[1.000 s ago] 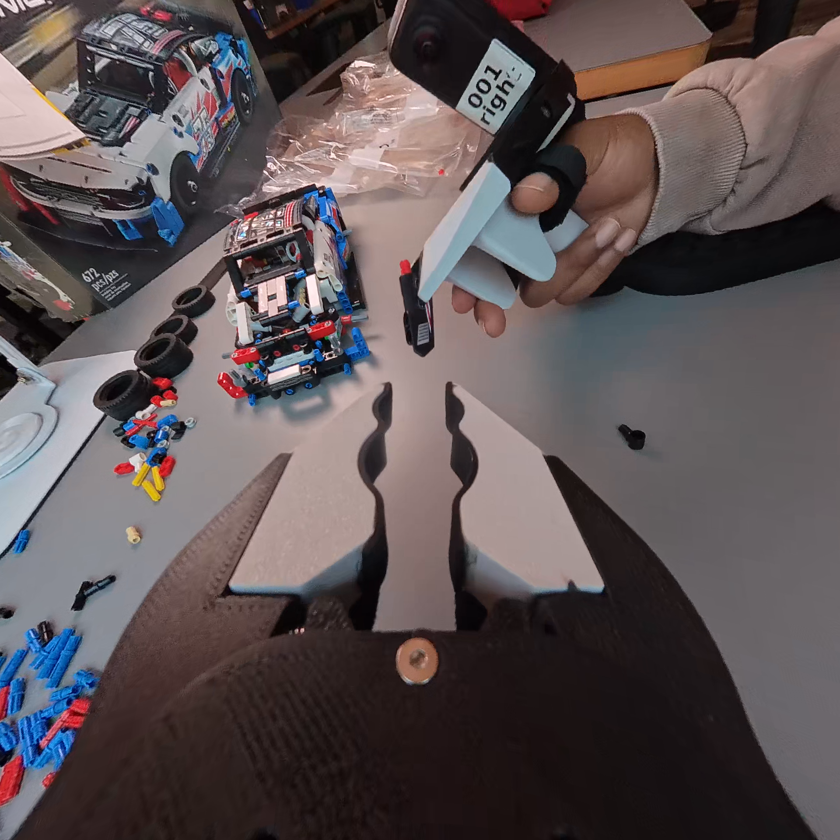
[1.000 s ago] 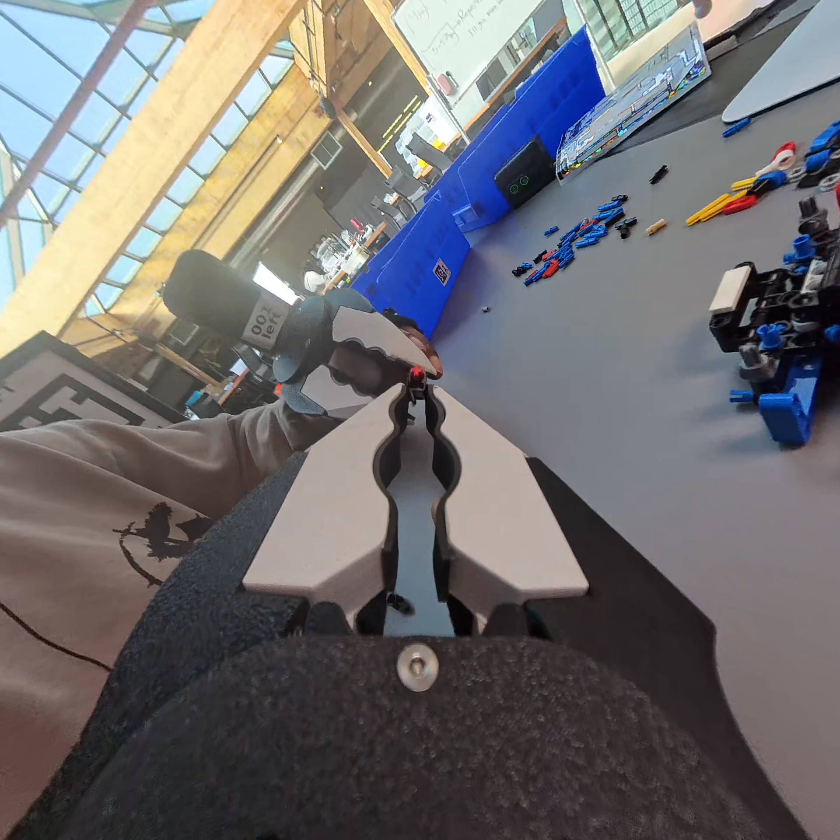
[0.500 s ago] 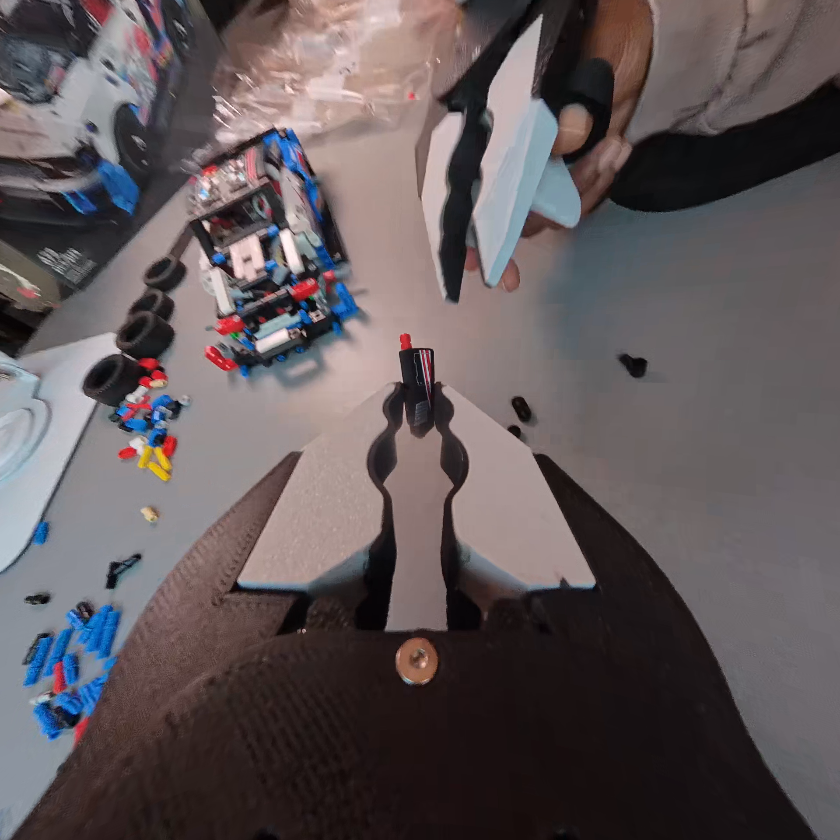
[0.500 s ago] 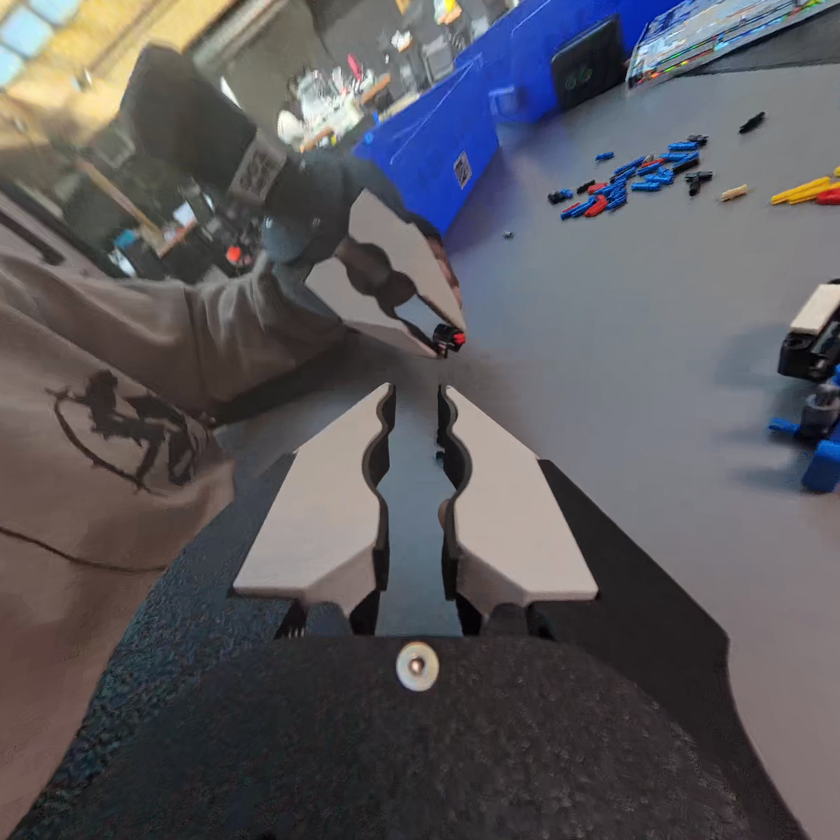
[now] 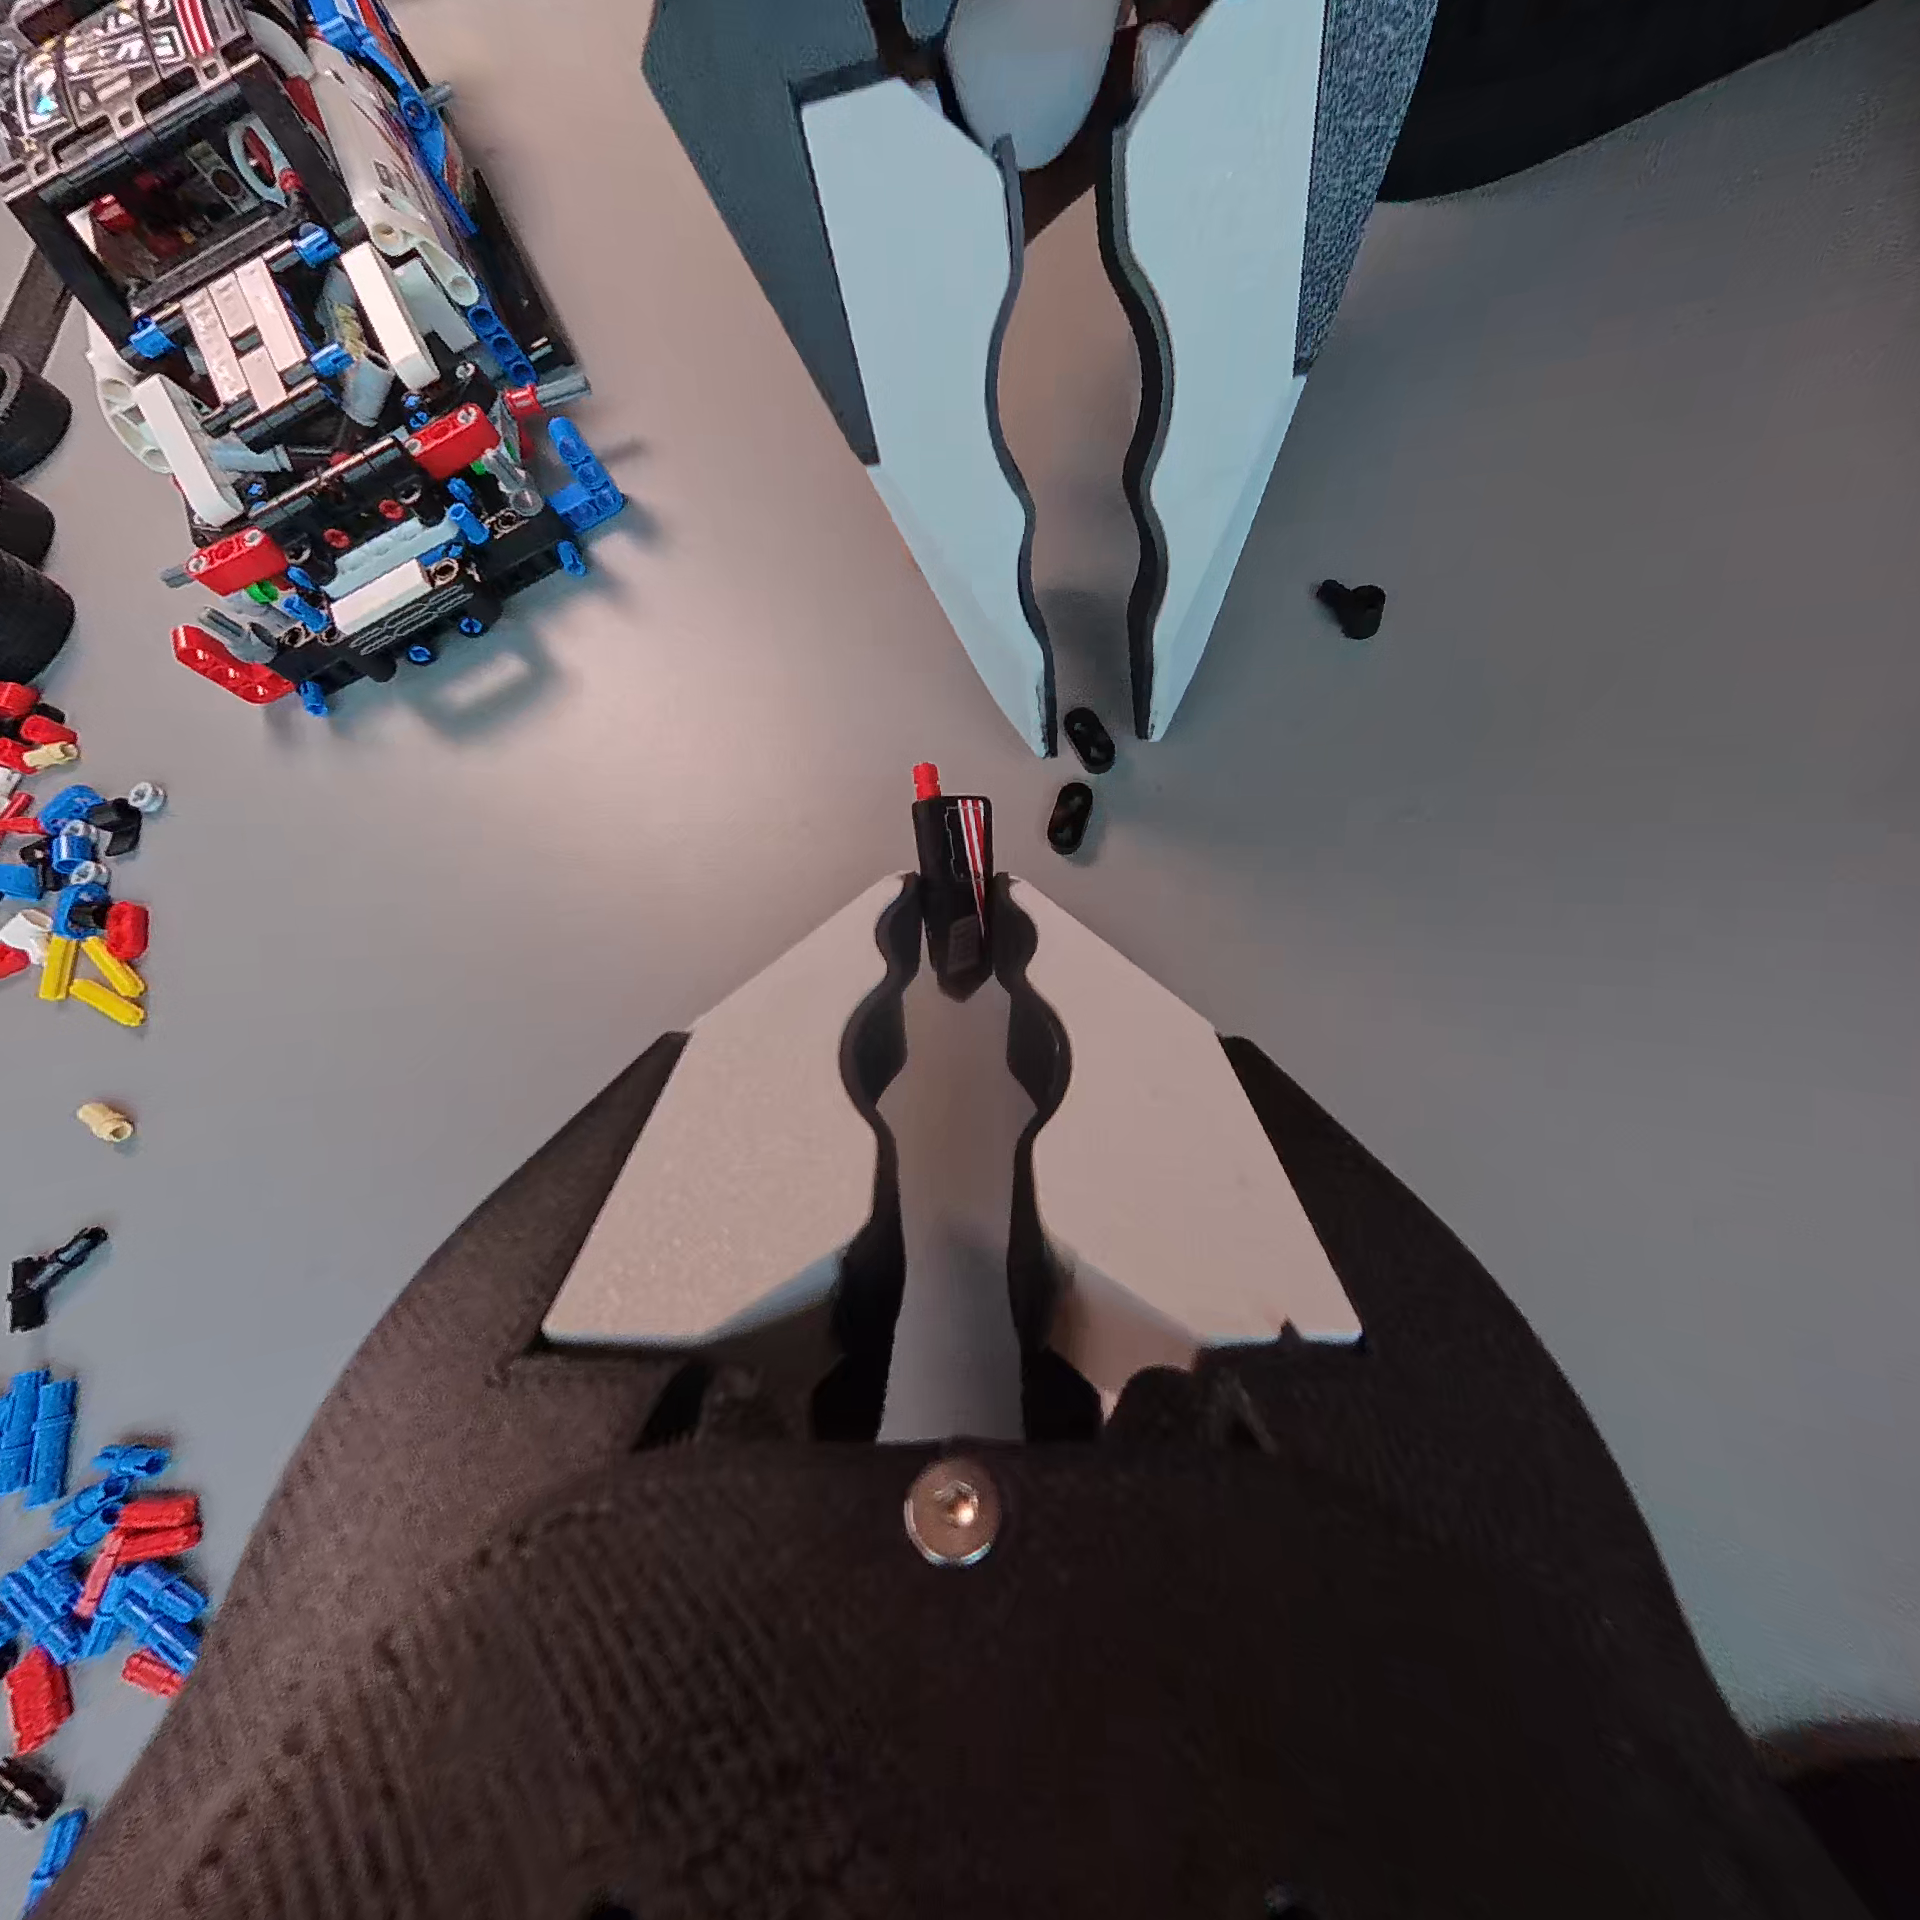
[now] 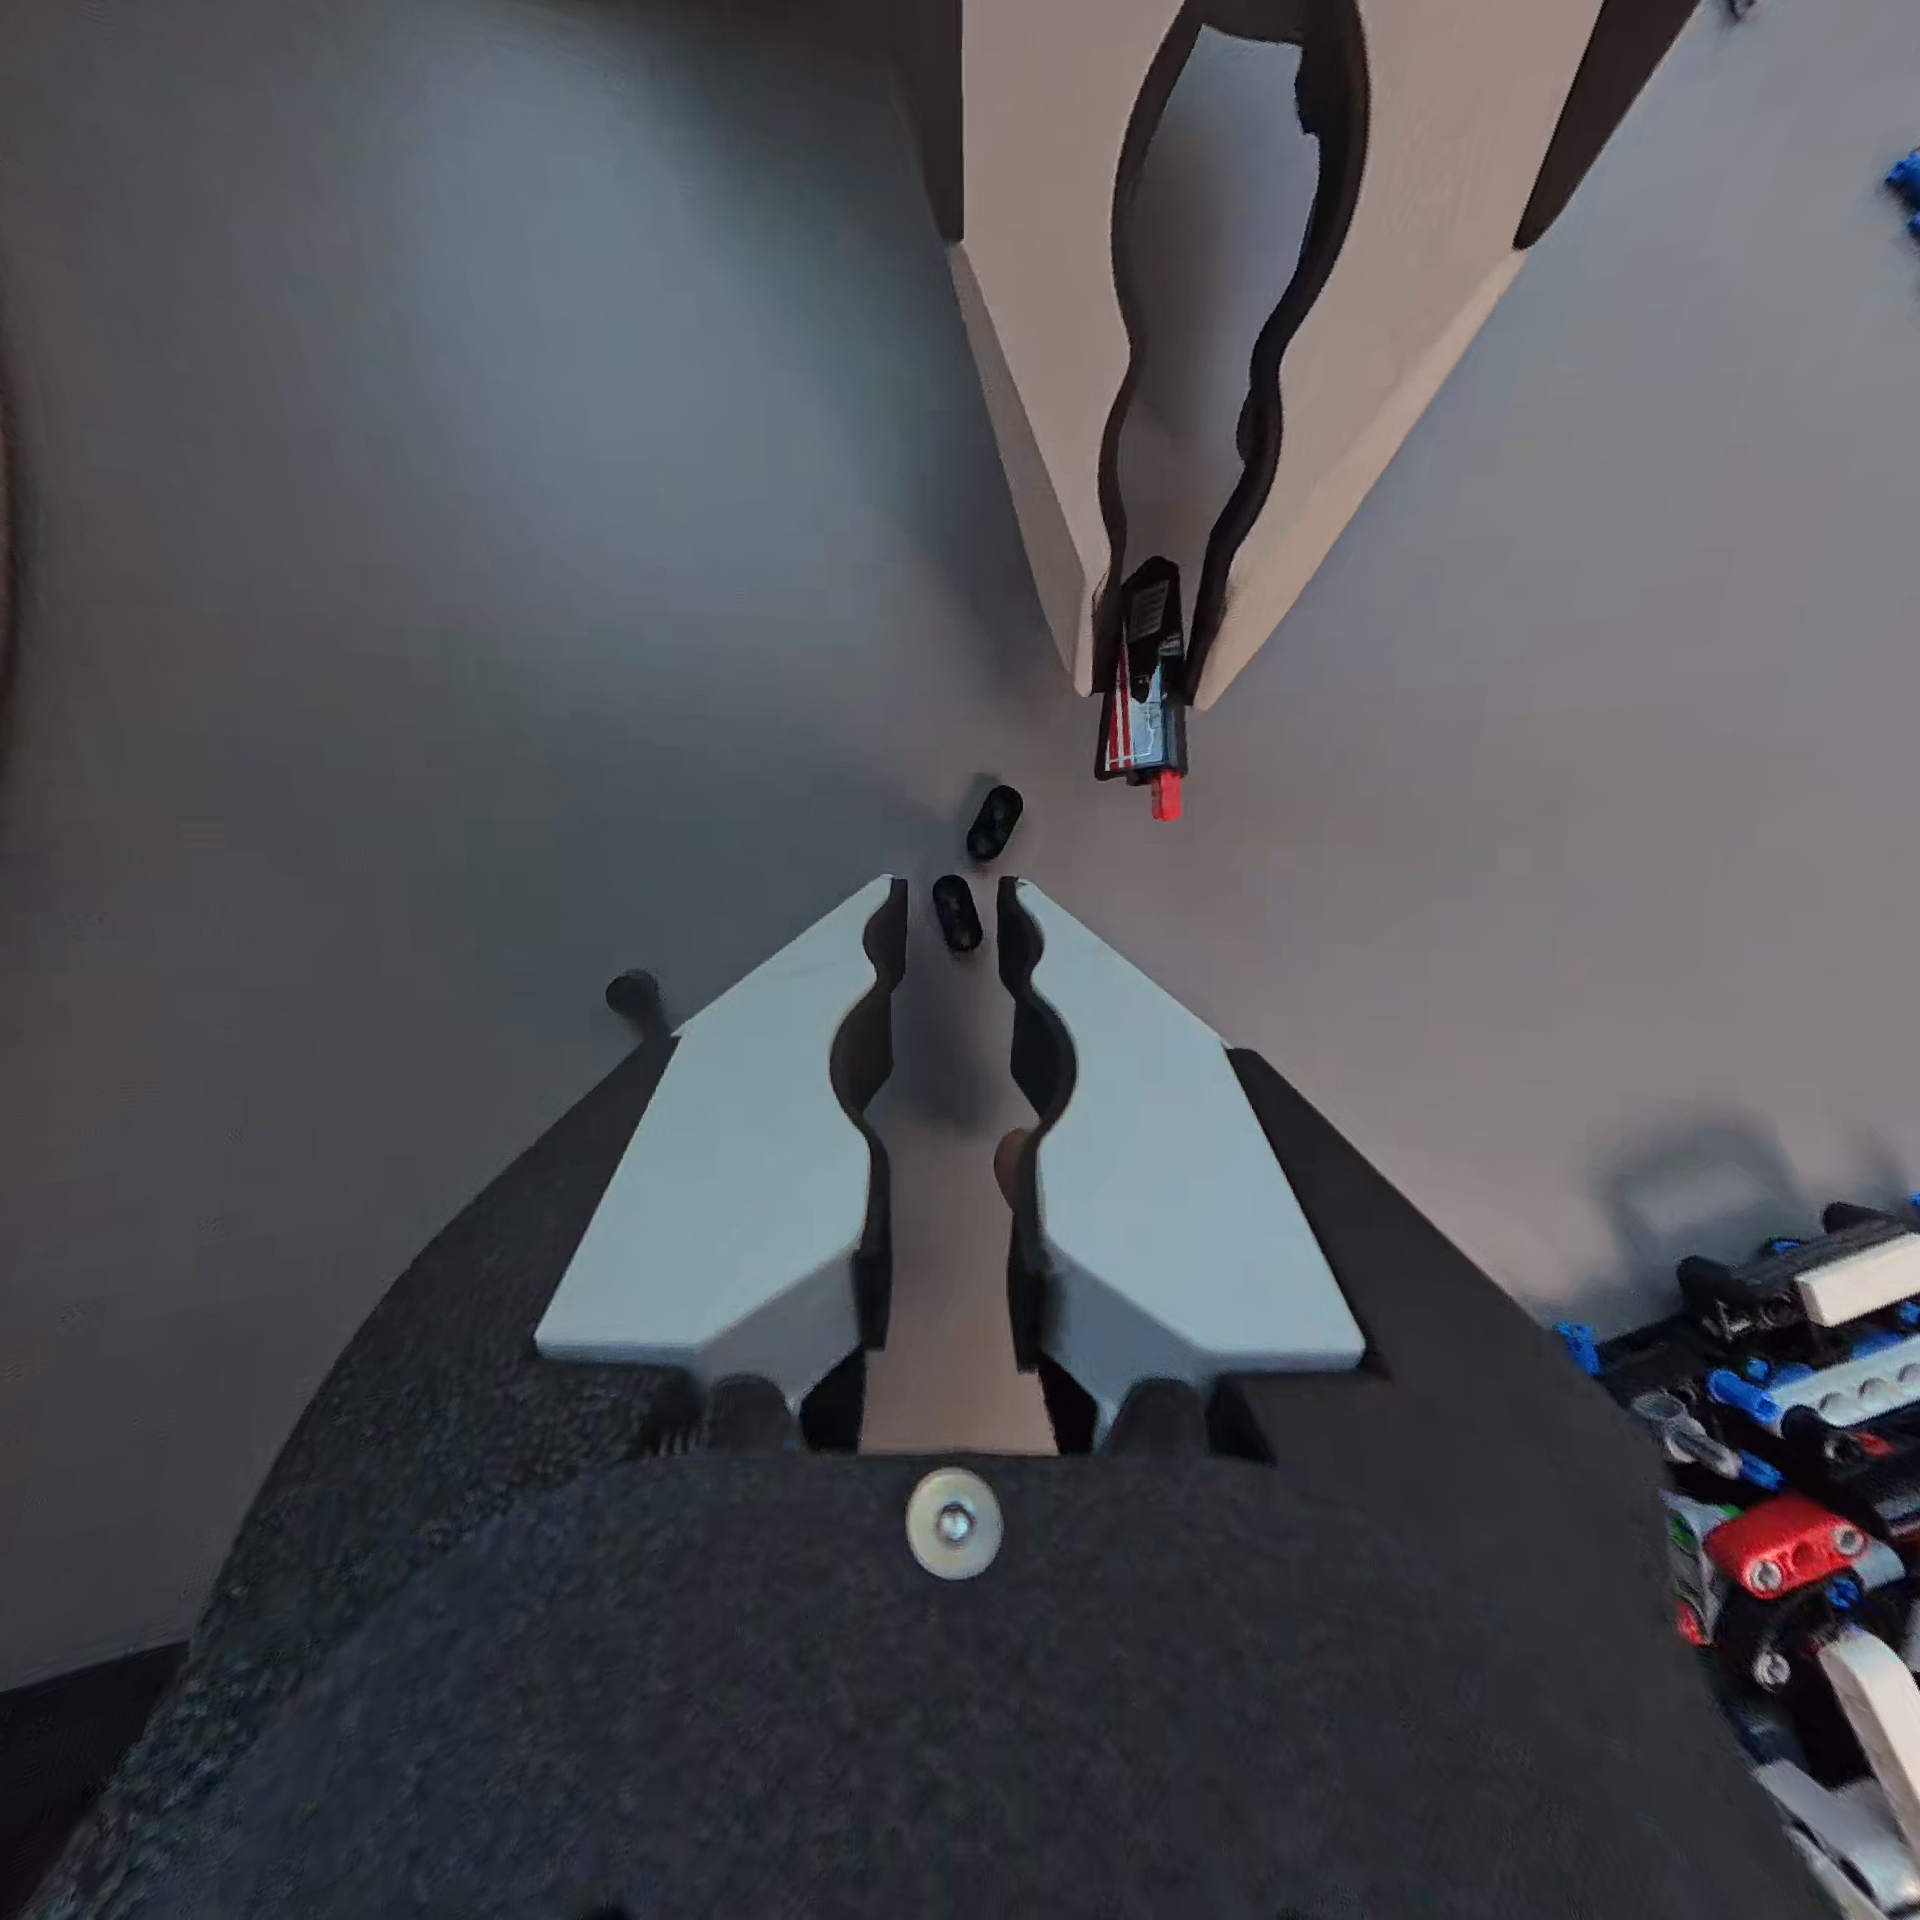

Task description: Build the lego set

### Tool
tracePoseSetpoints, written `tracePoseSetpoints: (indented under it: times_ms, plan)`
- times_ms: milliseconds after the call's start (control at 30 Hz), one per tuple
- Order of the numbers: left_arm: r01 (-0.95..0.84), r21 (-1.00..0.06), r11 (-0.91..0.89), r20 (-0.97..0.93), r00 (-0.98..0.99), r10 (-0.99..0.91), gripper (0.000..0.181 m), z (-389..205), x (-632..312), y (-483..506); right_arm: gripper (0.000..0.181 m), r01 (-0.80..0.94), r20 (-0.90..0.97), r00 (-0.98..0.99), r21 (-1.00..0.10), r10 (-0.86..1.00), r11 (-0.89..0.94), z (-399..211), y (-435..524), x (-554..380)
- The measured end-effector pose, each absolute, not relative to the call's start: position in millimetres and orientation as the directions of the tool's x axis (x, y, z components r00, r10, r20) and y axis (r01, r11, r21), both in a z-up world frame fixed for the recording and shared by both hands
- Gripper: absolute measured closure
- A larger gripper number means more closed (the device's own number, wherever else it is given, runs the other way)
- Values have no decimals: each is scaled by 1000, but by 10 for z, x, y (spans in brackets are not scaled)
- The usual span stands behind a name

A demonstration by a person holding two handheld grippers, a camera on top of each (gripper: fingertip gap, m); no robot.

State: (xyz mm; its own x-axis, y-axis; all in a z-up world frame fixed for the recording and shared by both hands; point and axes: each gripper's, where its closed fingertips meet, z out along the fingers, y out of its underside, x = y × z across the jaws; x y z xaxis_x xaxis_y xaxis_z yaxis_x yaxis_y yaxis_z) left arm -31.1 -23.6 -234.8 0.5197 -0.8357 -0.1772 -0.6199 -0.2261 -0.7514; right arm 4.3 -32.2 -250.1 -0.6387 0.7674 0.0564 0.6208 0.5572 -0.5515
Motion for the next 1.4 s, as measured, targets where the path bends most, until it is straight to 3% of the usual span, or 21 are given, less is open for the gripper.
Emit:
tracePoseSetpoints:
  times_ms: [100, 233, 300, 367, 433, 533, 800, 1400]
  plan:
    - [-623, -752, -214, -192, 518, -833, 170, -2338, -301, -229, 176, 660, -1, -621, -540, 784, 522, -2558, -346, 78]
    - [-613, -770, -177, -232, 528, -817, 170, -2270, -283, -184, 176, 695, -65, -542, -595, 838, 403, -2526, -324, 144]
    - [-602, -786, -142, -269, 539, -798, 170, -2184, -260, -151, 176, 670, -193, -394, -729, 899, 137, -2314, -244, 60]
    - [-590, -802, -98, -318, 559, -766, 170, -2065, -225, -109, 177, 535, -415, -244, -811, 877, -235, -1987, -51, -5]
    - [-574, -816, -65, -354, 586, -729, 170, -1945, -182, -68, 177, 381, -621, -210, -763, 755, -522, -1738, 94, 34]
    - [-550, -833, -58, -368, 629, -685, 170, -1838, -127, -19, 177, 291, -755, -212, -655, 621, -697, -1660, 167, 79]
    - [-563, -822, -79, -372, 638, -675, 170, -1861, -70, -11, 177, 306, -801, -220, -599, 557, -740, -1692, 98, -13]
    - [-556, -829, -58, -391, 651, -650, 171, -1849, -38, 3, 176, 293, -753, -183, -655, 632, -696, -1746, 130, 3]
